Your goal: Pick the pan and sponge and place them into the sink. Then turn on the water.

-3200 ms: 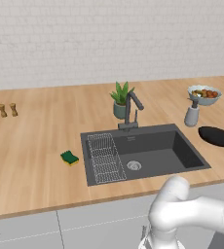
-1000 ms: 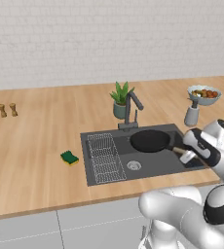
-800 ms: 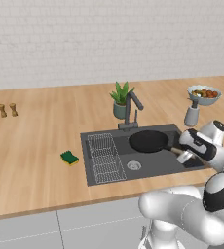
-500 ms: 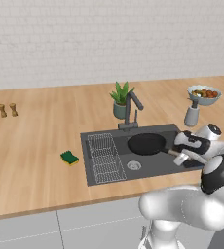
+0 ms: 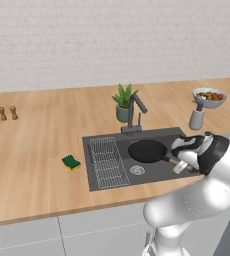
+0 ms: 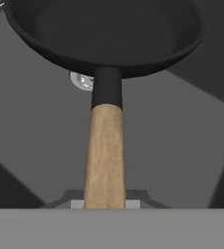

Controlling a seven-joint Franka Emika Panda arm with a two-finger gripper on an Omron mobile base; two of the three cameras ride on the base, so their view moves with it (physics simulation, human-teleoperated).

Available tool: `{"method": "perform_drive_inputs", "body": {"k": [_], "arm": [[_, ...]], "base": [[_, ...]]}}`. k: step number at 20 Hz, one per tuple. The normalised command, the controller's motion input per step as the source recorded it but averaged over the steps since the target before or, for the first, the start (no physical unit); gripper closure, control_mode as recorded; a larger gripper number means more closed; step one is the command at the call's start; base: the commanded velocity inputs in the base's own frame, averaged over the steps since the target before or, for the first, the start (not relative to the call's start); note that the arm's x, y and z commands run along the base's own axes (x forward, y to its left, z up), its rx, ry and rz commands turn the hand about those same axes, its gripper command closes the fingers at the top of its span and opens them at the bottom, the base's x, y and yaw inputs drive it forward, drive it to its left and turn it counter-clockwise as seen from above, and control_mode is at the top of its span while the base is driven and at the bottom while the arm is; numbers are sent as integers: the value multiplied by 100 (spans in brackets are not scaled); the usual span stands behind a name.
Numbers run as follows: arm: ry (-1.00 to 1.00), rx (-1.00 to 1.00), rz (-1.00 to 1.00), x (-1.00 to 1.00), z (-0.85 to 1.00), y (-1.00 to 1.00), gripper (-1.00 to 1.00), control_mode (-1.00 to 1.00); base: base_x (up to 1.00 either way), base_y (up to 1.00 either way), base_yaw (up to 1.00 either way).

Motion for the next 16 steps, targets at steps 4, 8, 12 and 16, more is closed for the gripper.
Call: {"method": "perform_drive_inputs", "body": {"k": [4,8,12,16], "arm": [[4,0,0,9,-30,0,100,-100],[5,0,0,6,-29,0,100,-100],[6,0,0,1,-26,0,100,-100],[8,0,0,0,-33,0,100,-100]], "base": [[0,0,0],[0,0,0],[0,0,0],[0,0,0]]}}
